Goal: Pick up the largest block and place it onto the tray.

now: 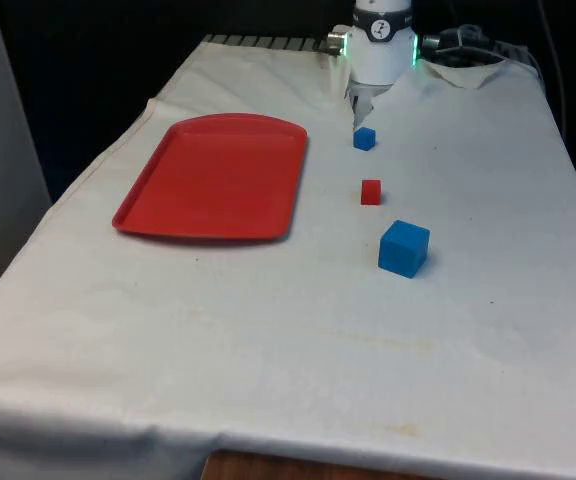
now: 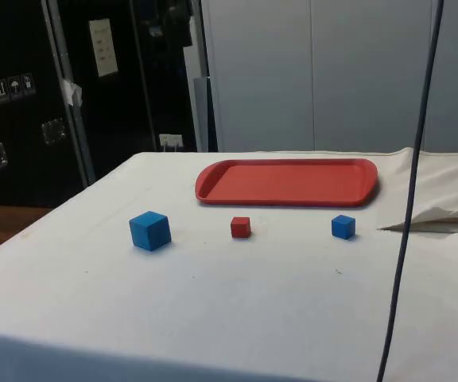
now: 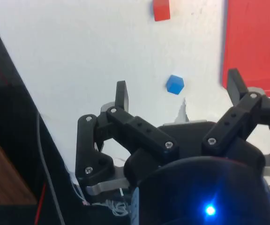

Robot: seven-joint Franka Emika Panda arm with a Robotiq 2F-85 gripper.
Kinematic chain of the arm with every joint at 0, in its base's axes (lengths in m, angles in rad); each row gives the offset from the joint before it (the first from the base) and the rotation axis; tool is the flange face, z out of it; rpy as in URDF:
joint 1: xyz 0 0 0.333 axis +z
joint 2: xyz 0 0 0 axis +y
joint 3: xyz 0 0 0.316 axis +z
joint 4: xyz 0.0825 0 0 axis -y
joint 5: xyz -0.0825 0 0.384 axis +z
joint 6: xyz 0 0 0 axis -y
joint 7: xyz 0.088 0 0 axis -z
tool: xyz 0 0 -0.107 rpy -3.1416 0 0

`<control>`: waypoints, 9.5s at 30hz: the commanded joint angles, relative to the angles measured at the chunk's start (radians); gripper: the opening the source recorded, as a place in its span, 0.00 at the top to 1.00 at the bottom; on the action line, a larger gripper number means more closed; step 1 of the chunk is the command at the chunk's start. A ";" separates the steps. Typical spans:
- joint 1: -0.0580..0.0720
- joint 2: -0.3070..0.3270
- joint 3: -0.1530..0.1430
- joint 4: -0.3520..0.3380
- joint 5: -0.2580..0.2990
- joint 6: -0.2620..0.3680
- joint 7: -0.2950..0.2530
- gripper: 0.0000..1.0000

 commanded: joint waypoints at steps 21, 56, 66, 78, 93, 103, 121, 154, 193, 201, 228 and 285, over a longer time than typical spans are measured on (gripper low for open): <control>-0.008 0.098 0.022 -0.001 0.151 0.118 -0.042 0.00; -0.018 0.337 0.088 -0.006 0.270 0.376 -0.060 0.00; -0.018 0.388 0.101 -0.002 0.299 0.415 -0.057 0.00; -0.018 0.430 0.109 -0.008 0.305 0.448 -0.046 0.00; -0.020 0.489 0.123 -0.021 0.344 0.543 -0.059 0.00; -0.017 0.526 0.122 -0.020 0.339 0.568 -0.024 0.00; -0.019 0.578 0.129 -0.019 0.342 0.614 0.048 0.00; -0.016 0.614 0.129 -0.015 0.331 0.639 0.096 1.00; -0.006 0.473 0.098 -0.020 0.205 0.545 0.142 1.00; -0.006 0.436 0.096 -0.022 0.165 0.520 0.156 1.00; -0.010 0.323 0.085 -0.040 0.055 0.446 0.172 1.00; -0.061 0.247 -0.105 -0.298 0.034 0.569 -0.104 1.00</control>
